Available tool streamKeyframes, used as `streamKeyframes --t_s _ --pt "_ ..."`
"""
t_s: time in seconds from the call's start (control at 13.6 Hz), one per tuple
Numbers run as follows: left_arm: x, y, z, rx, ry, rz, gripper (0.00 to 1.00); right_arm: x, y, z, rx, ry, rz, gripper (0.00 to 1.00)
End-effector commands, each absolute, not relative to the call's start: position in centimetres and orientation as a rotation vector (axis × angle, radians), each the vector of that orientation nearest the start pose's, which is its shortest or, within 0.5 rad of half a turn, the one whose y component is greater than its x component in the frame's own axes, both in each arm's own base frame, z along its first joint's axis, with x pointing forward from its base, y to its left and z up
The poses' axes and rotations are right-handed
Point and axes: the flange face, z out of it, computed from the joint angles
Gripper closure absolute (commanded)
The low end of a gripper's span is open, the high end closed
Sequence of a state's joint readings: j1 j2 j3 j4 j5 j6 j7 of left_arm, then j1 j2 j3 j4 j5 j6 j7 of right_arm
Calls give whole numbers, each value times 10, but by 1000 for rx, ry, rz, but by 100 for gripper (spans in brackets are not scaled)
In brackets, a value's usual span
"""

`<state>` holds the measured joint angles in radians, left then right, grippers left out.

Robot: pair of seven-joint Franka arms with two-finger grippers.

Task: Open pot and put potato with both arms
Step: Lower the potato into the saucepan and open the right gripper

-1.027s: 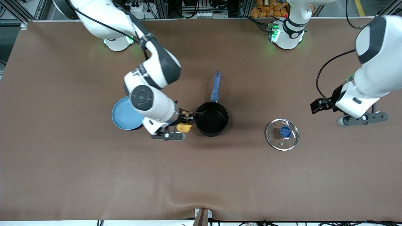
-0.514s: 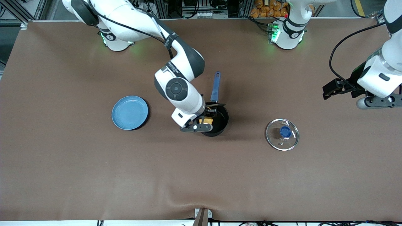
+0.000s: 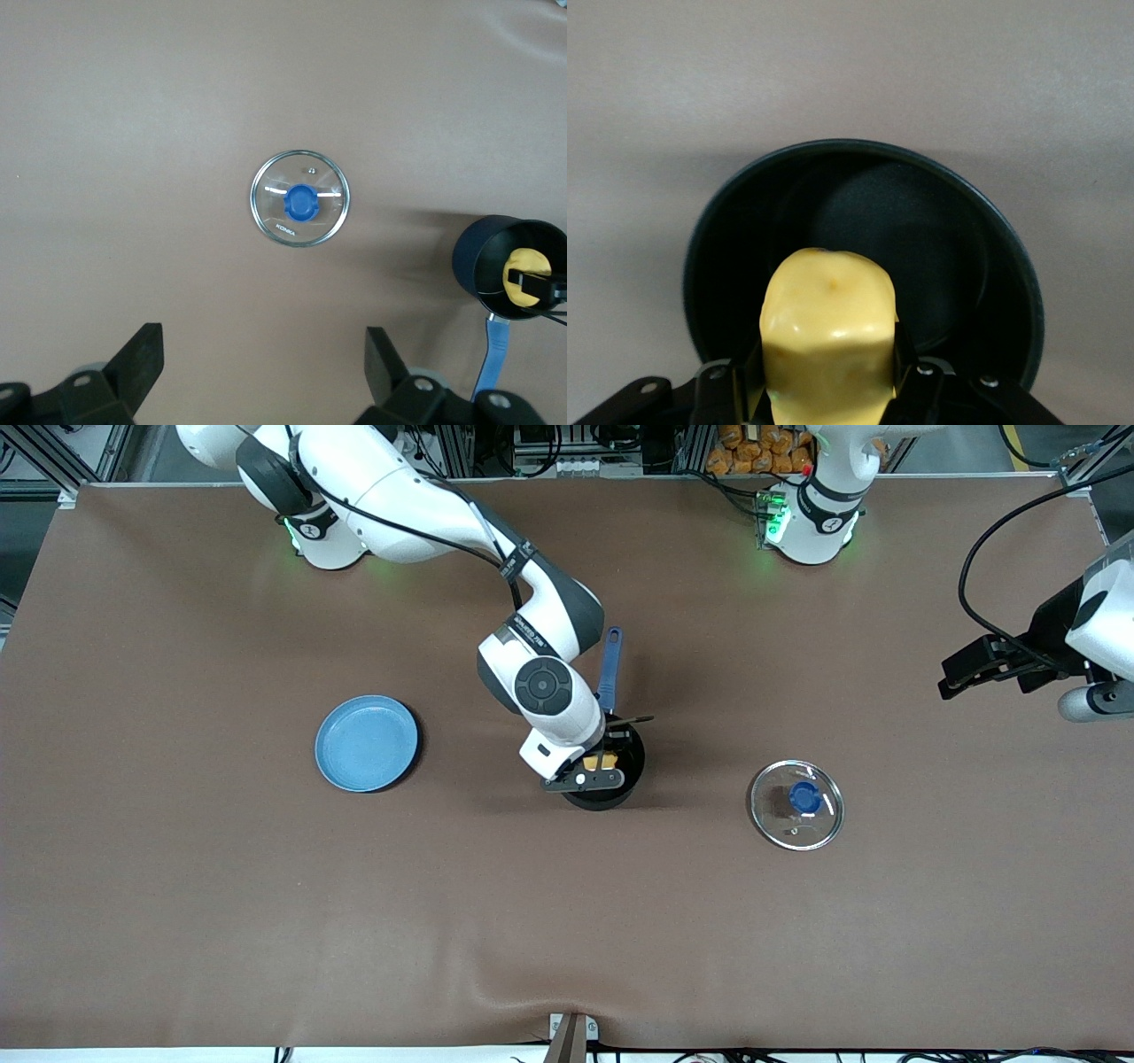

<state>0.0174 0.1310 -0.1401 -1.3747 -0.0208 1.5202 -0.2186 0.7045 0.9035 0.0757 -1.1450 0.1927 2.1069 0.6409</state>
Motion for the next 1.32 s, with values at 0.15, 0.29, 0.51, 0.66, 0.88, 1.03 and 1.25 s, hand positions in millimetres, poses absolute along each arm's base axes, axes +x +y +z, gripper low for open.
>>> streamKeyframes --t_s 0.15,0.29,0.51,0.66,0.88,1.03,1.25 --pt "580 -71 646 -3195 -122 -5 0 548 551 244 -2949 8 158 100" --pt "581 -70 645 -3194 -122 -3 0 544 554 235 -2965 -8 148 100" --pt "582 -68 644 -3192 -118 -9 0 545 555 226 -2954 -2 122 100" --pt "581 -66 646 -3192 -125 -16 0 541 559 215 -2962 -15 113 100" --pt "565 -66 647 -3186 -131 -72 0 541 559 208 -2971 -23 92 98" --pt "555 -69 644 -3183 -122 -93 0 541 559 207 -2971 -23 92 73" --pt "553 -73 646 -3181 -102 -98 0 544 558 212 -2970 -21 87 15"
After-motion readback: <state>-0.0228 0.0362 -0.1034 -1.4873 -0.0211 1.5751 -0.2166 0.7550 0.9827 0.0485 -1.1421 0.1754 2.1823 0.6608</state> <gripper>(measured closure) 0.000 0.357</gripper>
